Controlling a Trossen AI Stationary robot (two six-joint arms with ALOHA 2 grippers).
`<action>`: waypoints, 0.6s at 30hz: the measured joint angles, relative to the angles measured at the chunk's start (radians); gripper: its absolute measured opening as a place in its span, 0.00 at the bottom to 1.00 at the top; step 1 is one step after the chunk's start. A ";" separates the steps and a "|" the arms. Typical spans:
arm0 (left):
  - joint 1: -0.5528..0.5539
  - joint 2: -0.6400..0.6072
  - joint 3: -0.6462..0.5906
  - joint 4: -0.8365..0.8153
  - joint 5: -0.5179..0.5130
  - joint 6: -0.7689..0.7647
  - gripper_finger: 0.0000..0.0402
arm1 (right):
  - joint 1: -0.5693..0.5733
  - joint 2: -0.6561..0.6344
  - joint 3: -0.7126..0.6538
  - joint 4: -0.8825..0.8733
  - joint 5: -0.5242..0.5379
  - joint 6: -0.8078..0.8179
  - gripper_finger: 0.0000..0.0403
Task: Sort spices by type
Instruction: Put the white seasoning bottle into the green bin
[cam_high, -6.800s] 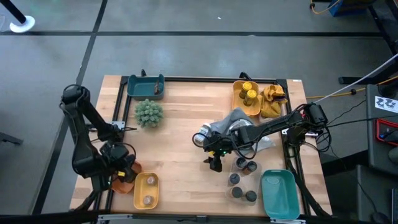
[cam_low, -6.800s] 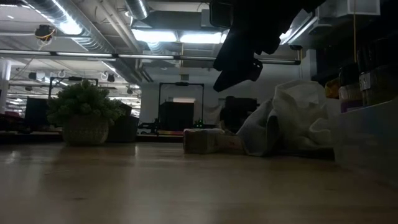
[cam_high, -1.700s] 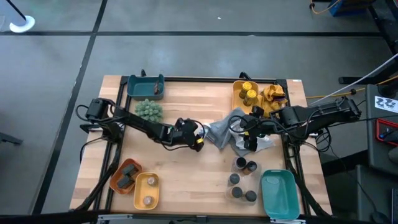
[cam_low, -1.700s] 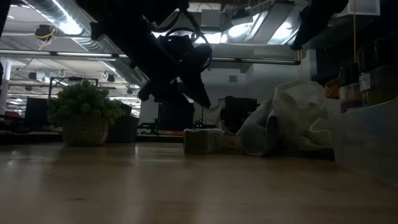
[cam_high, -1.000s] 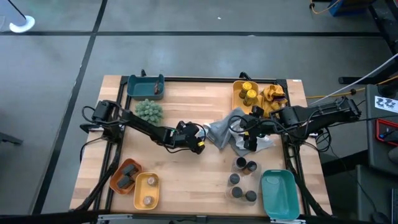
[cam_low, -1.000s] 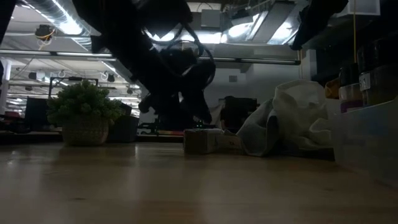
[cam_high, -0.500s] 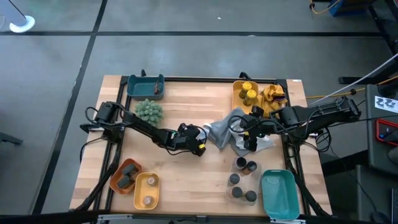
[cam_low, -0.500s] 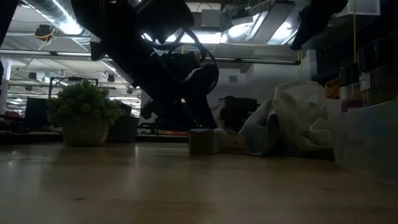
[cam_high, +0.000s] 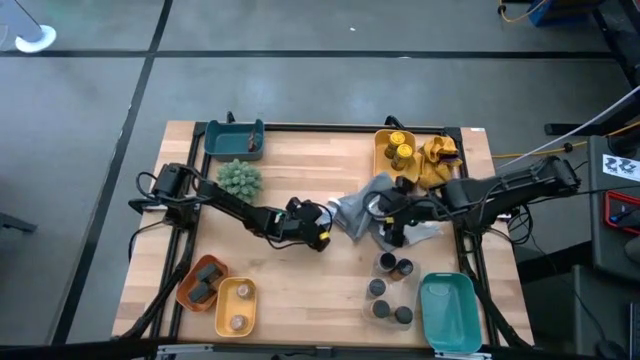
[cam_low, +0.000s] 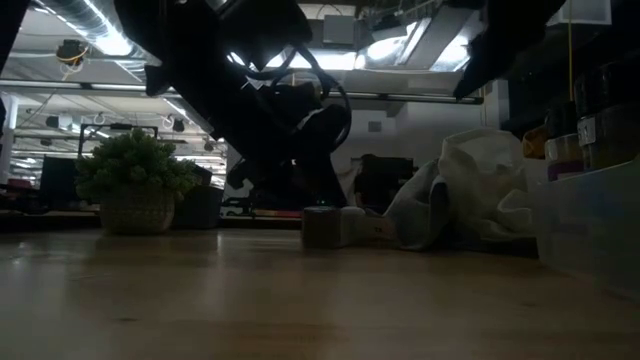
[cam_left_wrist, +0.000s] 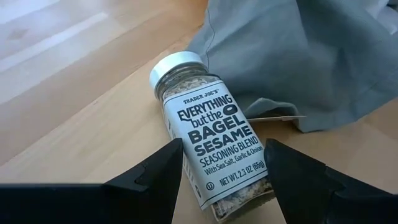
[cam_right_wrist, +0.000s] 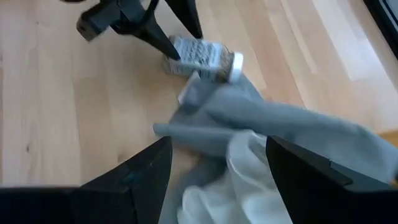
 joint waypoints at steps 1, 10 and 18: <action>-0.002 0.000 0.000 0.000 -0.001 0.004 0.52 | 0.000 0.000 -0.021 0.041 0.004 -0.008 0.64; -0.034 -0.001 0.001 -0.045 -0.004 0.018 0.52 | 0.000 0.000 -0.139 0.272 0.011 -0.030 0.64; -0.056 0.000 -0.001 -0.034 0.001 0.037 0.52 | -0.021 0.018 -0.163 0.391 0.090 -0.041 0.64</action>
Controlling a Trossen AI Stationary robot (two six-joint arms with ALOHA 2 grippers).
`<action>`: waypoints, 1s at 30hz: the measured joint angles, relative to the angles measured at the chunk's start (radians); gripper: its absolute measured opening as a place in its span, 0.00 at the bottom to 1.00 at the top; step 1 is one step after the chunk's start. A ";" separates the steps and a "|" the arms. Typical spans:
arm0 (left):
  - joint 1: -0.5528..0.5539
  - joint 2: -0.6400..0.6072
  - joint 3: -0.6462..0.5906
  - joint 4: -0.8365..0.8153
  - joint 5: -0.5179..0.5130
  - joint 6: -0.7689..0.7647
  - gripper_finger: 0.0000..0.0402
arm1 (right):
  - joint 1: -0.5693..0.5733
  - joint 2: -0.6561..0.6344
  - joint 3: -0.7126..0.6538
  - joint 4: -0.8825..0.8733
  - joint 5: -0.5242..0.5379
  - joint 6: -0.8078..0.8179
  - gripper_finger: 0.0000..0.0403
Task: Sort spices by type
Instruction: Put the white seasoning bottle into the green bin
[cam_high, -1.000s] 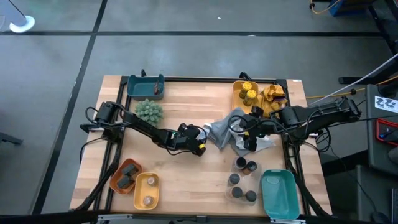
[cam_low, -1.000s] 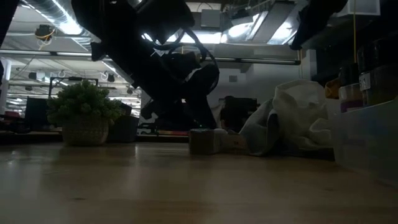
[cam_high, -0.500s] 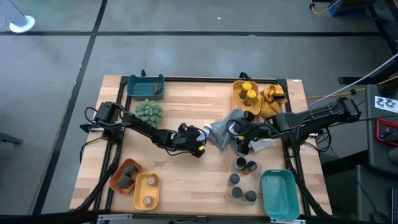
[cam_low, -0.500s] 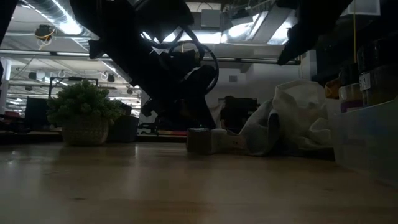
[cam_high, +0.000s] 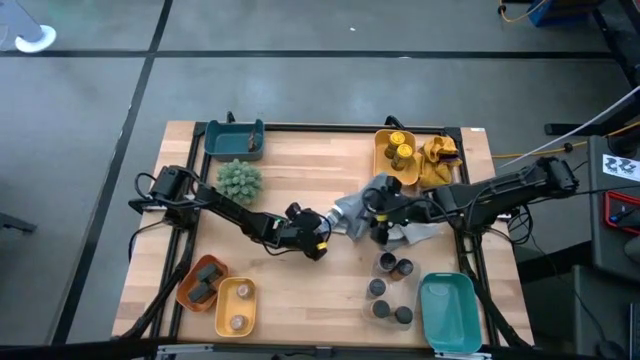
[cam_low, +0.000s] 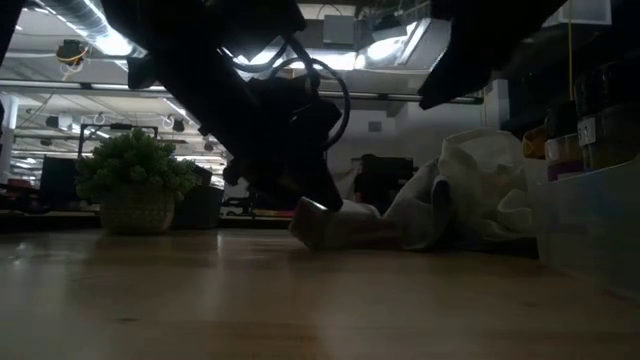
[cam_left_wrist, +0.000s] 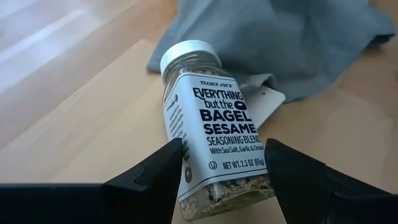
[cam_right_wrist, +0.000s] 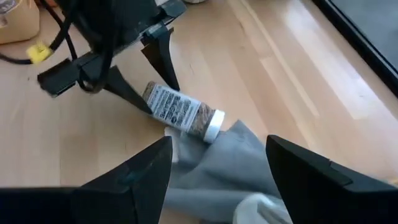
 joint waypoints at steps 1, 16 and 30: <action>0.000 0.001 0.000 0.012 0.000 0.017 0.52 | -0.005 0.009 0.000 0.013 -0.010 -0.008 0.64; 0.000 -0.038 -0.002 0.021 0.020 0.090 0.52 | -0.073 0.230 0.000 0.149 -0.115 -0.042 0.64; 0.026 -0.020 0.000 0.013 0.034 0.006 0.52 | -0.071 0.240 0.000 0.149 -0.130 -0.042 0.64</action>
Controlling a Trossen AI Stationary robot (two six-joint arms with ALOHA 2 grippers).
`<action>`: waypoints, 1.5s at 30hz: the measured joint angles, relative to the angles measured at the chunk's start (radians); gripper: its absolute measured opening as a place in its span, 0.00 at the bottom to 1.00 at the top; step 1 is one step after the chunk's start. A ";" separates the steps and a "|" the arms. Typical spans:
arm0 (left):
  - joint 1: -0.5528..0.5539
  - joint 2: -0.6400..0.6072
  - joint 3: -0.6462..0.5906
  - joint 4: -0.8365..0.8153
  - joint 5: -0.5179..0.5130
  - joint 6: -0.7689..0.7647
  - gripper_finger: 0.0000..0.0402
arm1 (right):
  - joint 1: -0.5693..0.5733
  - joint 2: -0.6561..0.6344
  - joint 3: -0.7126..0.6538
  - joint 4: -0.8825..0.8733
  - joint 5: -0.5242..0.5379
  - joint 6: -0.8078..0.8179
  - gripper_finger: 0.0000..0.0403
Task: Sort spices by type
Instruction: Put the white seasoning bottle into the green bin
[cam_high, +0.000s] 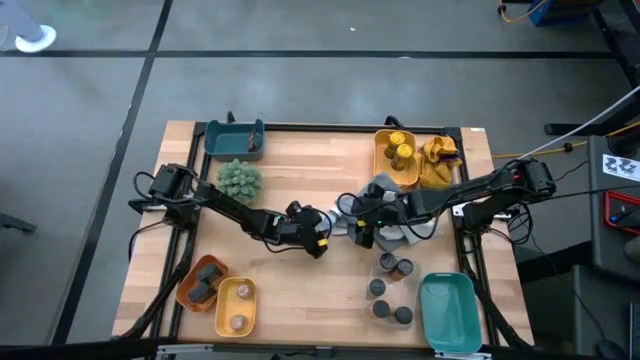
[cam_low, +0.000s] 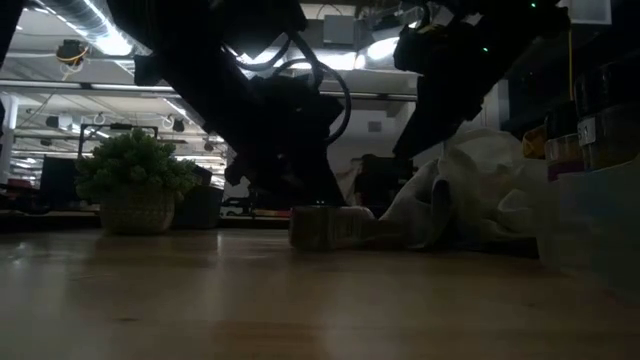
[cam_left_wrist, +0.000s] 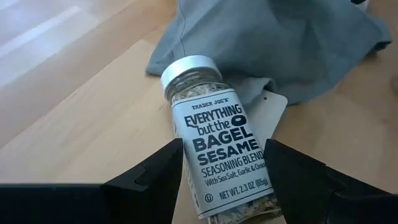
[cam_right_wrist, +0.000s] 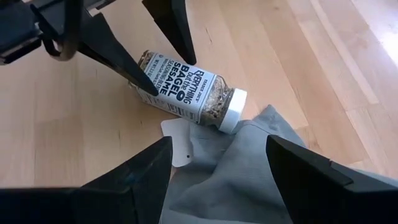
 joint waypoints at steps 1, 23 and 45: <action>-0.002 0.000 0.000 -0.001 0.000 0.000 0.52 | 0.000 0.000 0.000 0.000 0.000 0.000 0.64; -0.006 0.016 0.003 -0.001 0.025 0.012 0.52 | 0.000 -0.001 0.001 0.034 0.026 0.004 0.64; -0.039 -0.020 0.003 -0.150 0.156 0.087 0.52 | 0.000 -0.001 0.001 0.037 -0.044 0.005 0.64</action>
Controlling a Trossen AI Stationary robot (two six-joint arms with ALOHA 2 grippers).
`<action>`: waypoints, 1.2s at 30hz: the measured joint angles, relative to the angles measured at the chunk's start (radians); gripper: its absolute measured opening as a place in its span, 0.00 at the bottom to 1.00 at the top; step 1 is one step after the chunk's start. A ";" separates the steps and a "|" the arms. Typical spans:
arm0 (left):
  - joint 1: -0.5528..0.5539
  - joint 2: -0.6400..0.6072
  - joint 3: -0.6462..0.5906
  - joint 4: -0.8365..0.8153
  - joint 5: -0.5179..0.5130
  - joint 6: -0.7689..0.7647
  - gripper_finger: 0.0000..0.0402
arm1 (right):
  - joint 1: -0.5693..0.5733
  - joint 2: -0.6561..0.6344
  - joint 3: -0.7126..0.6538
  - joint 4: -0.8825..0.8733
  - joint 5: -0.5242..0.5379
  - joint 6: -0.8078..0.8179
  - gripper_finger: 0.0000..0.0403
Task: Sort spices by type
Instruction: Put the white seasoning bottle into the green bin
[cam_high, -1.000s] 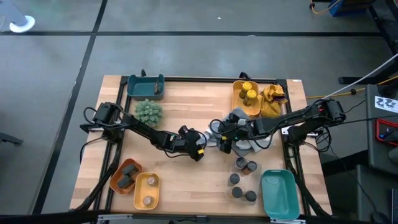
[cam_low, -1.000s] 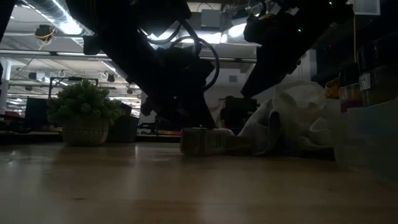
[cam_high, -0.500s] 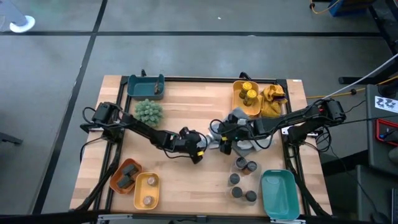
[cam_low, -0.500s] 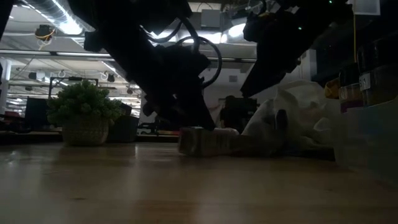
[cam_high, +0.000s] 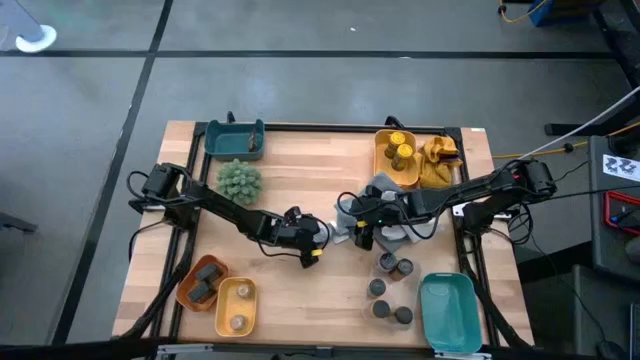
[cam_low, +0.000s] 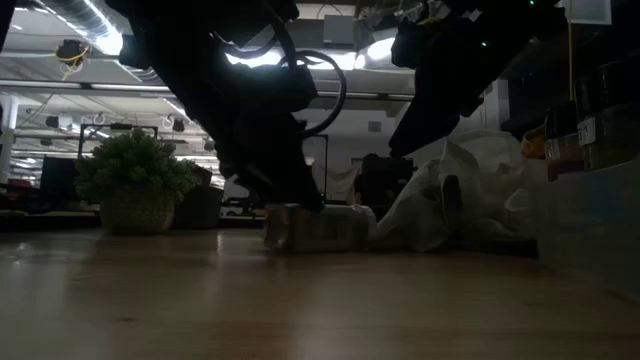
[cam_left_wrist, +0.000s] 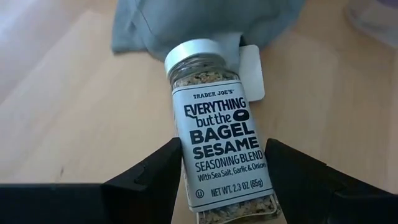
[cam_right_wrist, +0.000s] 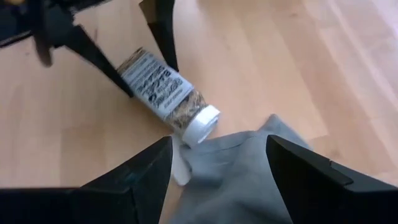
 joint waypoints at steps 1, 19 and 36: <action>0.000 -0.001 0.000 -0.018 0.019 -0.004 0.52 | 0.000 0.000 0.000 0.000 -0.013 0.001 0.64; -0.002 0.004 -0.005 -0.101 0.118 0.063 0.49 | 0.000 0.000 0.000 0.008 -0.062 -0.003 0.64; -0.018 0.008 0.130 -0.035 0.116 0.184 0.45 | 0.002 -0.070 0.000 0.005 -0.261 -0.244 0.64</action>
